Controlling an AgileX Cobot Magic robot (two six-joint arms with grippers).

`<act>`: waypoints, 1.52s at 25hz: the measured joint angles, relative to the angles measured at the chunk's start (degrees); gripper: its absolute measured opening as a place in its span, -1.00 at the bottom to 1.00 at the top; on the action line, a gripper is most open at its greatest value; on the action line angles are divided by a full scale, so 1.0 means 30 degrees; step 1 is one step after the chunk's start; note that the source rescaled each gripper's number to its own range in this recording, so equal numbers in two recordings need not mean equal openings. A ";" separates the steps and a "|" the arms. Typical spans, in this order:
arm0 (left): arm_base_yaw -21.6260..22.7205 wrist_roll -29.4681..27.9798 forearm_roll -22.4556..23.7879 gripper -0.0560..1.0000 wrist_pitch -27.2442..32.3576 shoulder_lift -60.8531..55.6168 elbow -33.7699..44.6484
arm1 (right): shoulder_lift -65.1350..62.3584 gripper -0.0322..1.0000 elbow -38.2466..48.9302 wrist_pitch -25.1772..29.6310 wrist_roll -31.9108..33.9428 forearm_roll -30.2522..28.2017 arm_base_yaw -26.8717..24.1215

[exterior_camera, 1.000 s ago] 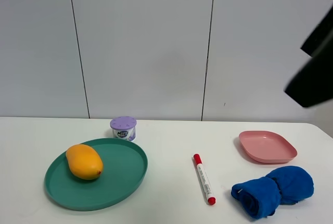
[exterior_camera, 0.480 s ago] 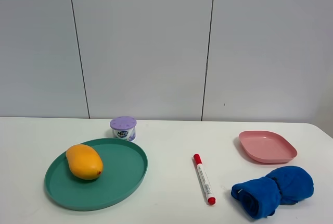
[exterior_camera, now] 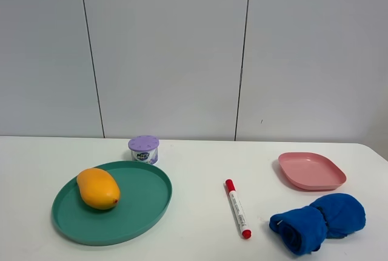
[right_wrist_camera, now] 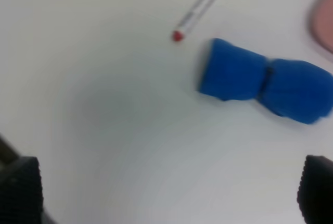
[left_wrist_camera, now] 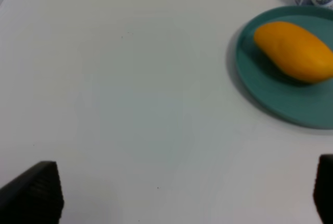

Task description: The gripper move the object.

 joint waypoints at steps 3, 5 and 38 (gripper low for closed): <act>0.0000 0.0000 0.0000 1.00 0.0000 0.0000 0.0000 | -0.1011 1.00 0.0000 0.0000 0.0000 0.0000 -0.2792; 0.0000 0.0000 0.0000 1.00 0.0000 0.0000 0.0000 | -0.1642 1.00 0.0000 0.0044 0.0000 -0.0018 -0.4457; 0.0000 0.0000 0.0000 1.00 0.0000 0.0000 0.0000 | -0.8080 1.00 0.0962 0.0774 0.2380 0.0348 -1.1499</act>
